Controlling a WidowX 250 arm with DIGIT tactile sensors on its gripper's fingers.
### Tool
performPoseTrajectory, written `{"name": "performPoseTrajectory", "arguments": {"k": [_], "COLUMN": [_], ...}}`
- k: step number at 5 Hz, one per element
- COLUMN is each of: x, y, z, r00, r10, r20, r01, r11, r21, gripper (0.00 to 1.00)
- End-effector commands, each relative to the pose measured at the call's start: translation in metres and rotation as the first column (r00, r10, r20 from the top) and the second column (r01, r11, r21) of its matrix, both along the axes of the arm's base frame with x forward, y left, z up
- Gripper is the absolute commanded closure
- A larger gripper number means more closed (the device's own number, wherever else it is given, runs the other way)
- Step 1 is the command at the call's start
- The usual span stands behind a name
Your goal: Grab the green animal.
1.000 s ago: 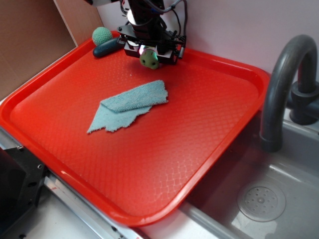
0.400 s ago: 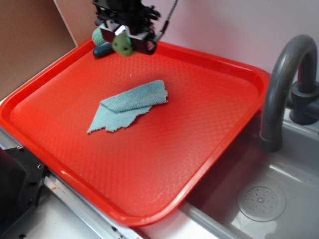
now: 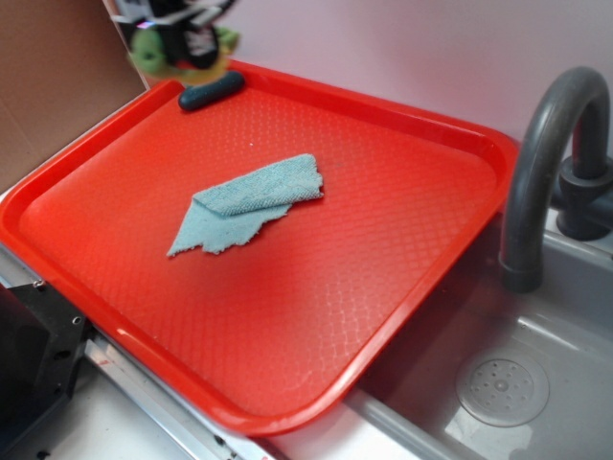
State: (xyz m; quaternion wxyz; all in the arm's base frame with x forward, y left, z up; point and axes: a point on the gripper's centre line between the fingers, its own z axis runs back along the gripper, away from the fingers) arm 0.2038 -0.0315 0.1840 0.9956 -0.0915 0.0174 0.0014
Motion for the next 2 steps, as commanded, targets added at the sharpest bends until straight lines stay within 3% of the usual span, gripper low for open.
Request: {"name": "performPoseTrajectory", "arguments": {"k": [1, 2], "x": [-0.021, -0.0111], "y": [0.0142, 0.0146], "z": [0.0362, 0.0317], "r00": [0.991, 0.992], "r10": [0.032, 0.038], "r20": [0.132, 0.123], "r01": [-0.044, -0.056], "r11": [0.995, 0.989], "r21": [0.093, 0.14], "gripper": [1.0, 1.0]}}
